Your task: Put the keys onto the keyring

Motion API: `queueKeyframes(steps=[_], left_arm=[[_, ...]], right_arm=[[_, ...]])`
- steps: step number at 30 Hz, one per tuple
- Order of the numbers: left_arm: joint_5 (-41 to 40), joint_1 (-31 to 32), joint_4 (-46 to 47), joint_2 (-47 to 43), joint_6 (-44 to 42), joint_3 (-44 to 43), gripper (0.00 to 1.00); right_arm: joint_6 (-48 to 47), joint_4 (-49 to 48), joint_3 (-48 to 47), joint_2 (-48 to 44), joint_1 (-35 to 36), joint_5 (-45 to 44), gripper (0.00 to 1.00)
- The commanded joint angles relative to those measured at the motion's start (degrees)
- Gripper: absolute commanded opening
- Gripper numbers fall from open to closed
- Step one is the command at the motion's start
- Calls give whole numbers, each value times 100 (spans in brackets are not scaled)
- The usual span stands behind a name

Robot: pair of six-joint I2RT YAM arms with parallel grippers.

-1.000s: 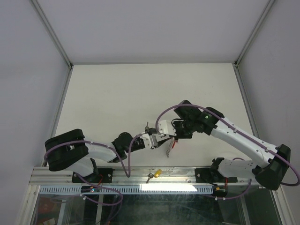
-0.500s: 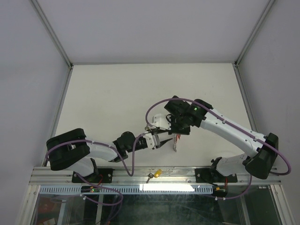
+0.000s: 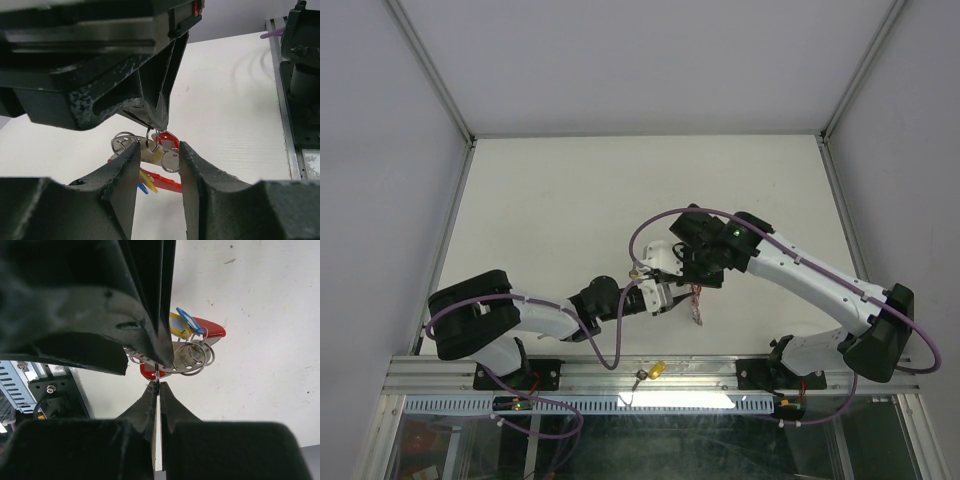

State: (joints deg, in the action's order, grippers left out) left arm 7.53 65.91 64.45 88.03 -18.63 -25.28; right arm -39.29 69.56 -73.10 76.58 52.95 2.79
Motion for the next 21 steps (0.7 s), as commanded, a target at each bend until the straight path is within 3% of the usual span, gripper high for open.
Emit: queueKeyframes(steps=[1, 12, 21], left_arm=[[-63, -26, 18, 20, 95, -244, 34], [-17, -26, -68, 109, 107, -401, 25], [32, -26, -309, 111, 56, -475, 0]], right_arm=[[93, -244, -165, -160, 48, 110, 0], [130, -454, 14, -221, 65, 163, 0], [116, -495, 61, -270, 71, 113, 0]])
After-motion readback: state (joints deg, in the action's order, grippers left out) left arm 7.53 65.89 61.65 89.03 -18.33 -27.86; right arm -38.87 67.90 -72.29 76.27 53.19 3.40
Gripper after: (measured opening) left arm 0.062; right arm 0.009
